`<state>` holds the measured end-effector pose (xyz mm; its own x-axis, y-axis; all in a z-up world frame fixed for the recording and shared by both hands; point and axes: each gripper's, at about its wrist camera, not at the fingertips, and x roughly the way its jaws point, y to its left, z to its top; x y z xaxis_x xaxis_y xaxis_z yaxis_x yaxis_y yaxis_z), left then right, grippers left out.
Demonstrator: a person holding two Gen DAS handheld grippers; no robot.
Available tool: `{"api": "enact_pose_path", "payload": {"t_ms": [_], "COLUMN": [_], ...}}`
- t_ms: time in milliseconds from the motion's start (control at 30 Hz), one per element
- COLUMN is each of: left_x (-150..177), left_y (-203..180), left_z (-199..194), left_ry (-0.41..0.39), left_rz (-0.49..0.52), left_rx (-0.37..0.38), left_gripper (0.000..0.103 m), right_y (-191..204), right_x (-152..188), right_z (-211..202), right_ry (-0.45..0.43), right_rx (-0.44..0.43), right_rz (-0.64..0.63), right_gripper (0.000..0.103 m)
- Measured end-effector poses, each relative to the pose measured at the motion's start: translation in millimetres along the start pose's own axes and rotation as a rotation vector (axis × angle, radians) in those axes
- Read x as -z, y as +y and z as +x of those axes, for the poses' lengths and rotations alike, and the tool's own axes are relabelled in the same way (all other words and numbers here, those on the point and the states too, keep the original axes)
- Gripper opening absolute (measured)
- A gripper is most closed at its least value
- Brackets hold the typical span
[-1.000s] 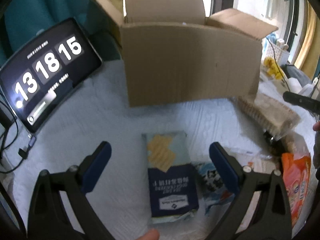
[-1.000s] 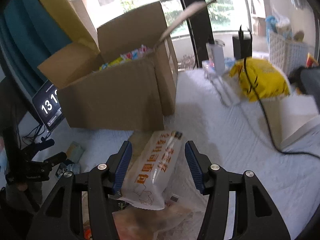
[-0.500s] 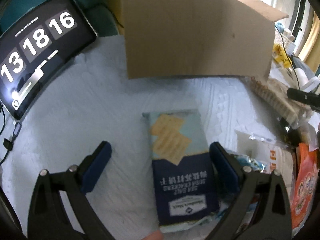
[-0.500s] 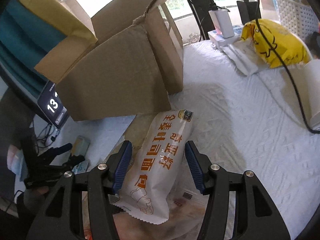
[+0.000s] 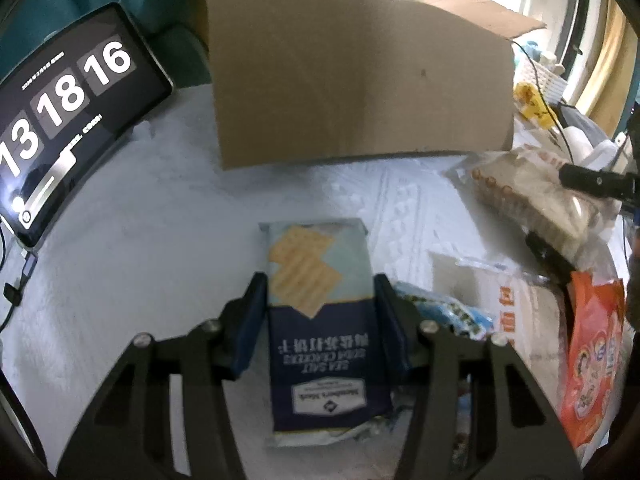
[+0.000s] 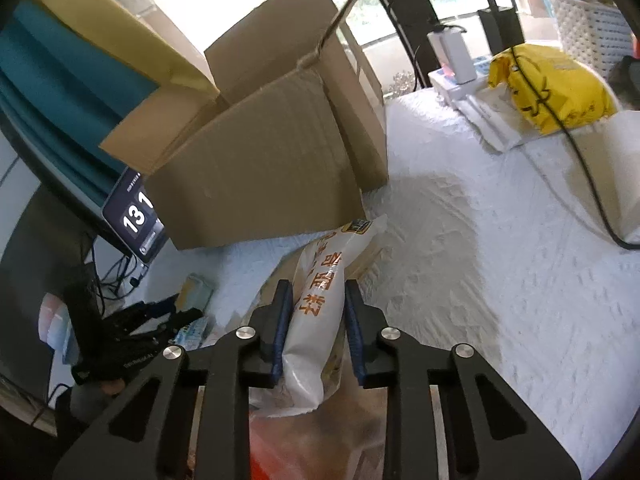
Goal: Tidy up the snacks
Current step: 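Grasp the blue cracker box with left while right grasps the white bread bag, then carry the cracker box and bread bag into the box and open both grippers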
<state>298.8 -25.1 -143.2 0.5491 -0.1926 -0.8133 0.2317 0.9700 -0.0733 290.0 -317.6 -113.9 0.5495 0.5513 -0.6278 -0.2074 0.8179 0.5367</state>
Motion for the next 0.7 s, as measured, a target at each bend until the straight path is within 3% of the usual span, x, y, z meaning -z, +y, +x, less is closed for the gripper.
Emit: {"api": "enact_pose_path", "payload": {"t_ms": [367, 700], "left_x": [-2.0, -20.8], "left_y": [-0.1, -2.9], "left_z": [-40.6, -79.1], "left_ry": [-0.087, -0.184], "left_rz": [0.014, 0.036], "left_rx": [0.011, 0.017], "left_gripper": [0.054, 0.054], "right_y": [27.0, 47.8], "right_x": [-0.5, -14.0], "right_z": [-61.4, -85.9], "right_ry": [-0.128, -0.19], "right_rx": [0.063, 0.047], "right_rz": [-0.08, -0.133], "right_gripper": [0.023, 0.023]}}
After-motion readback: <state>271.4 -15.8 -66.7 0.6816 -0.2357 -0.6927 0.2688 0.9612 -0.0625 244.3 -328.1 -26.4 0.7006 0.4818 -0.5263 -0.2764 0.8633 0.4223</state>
